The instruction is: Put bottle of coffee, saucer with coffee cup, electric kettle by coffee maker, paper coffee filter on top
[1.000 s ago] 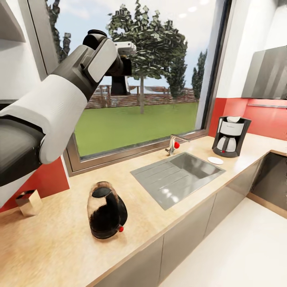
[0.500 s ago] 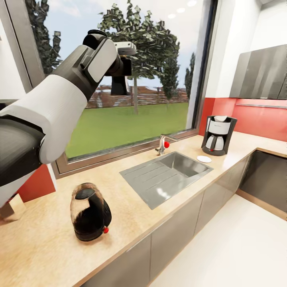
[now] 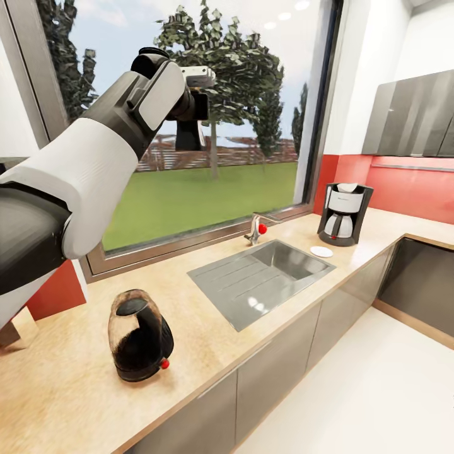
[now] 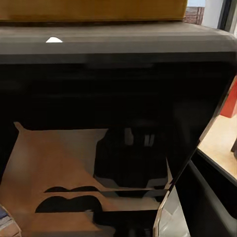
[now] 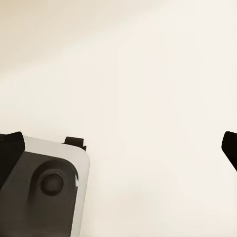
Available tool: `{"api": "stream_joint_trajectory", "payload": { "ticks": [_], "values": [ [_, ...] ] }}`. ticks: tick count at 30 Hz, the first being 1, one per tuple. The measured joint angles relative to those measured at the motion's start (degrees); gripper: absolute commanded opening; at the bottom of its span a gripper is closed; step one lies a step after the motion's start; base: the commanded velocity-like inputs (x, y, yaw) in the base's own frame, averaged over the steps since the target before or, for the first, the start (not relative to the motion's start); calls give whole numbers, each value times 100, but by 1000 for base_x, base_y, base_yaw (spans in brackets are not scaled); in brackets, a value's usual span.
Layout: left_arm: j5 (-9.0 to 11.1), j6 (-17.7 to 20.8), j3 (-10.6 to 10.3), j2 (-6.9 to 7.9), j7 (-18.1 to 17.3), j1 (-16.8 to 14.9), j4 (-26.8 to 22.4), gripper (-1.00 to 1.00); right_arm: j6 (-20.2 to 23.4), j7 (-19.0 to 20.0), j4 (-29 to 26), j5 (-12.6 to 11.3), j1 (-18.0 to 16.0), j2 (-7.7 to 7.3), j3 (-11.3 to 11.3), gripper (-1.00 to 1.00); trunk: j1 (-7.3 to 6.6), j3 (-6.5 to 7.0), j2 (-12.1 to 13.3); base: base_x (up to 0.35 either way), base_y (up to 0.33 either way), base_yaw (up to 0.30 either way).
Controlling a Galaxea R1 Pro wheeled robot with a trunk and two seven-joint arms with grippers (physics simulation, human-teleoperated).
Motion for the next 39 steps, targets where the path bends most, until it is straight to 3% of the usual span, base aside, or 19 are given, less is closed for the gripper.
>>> {"api": "stream_joint_trajectory", "payload": {
  "ticks": [15, 28, 35, 37, 39],
  "values": [
    [11, -2, -1, 0, 5, 0, 18, -100, -1, 8, -2, 7, 5, 0, 0, 100, 0, 0, 0, 0, -4, -215],
    [19, -2, 10, 0, 9, 2, 35, -100, -2, 5, -1, 5, 5, 0, 0, 100, 0, 0, 0, 0, -237, -108],
    [22, -5, -4, 0, -6, 51, 48, -100, -1, 6, -1, 7, 5, 0, 0, 100, 0, -1, 1, 0, -20, -240],
    [61, -433, -8, 0, -238, 349, 21, -100, -1, 8, -1, 7, 5, 0, 0, 100, 1, -2, 3, 0, -1, -248],
    [38, -603, -10, 0, -388, 471, 16, -100, -1, 8, -1, 7, 4, 0, 0, 100, 0, -1, 1, 0, 0, -248]
  ]
}}
